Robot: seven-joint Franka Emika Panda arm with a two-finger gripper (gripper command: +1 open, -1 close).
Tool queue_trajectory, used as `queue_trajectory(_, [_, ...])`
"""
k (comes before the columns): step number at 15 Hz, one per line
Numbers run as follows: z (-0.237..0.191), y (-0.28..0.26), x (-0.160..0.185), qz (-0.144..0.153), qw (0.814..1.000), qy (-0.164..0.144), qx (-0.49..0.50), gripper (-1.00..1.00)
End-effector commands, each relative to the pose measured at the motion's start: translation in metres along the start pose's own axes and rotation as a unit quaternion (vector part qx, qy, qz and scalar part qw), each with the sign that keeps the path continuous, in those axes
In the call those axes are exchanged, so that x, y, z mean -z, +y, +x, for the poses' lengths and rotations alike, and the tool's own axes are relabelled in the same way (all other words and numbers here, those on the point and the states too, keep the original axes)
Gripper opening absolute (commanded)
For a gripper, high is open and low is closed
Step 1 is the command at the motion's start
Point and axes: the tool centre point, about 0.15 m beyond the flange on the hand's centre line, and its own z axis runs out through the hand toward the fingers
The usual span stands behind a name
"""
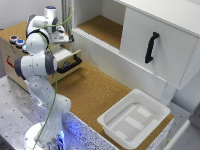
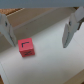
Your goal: Pick up the pink block
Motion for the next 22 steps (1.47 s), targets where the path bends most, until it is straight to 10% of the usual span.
queue_trajectory(1, [-0.011, -0.001, -0.009, 0.009, 0.999, 0.045, 0.007, 1.00])
queue_trajectory(2, [0.002, 0.001, 0.001, -0.002, 1.000, 0.000, 0.005, 1.00])
queue_trajectory(12, [0.029, -0.020, 0.014, -0.141, 0.976, 0.015, 0.165, 1.00])
queue_trajectory(22, [0.023, -0.046, -0.030, -0.086, 0.981, 0.091, 0.147, 1.00])
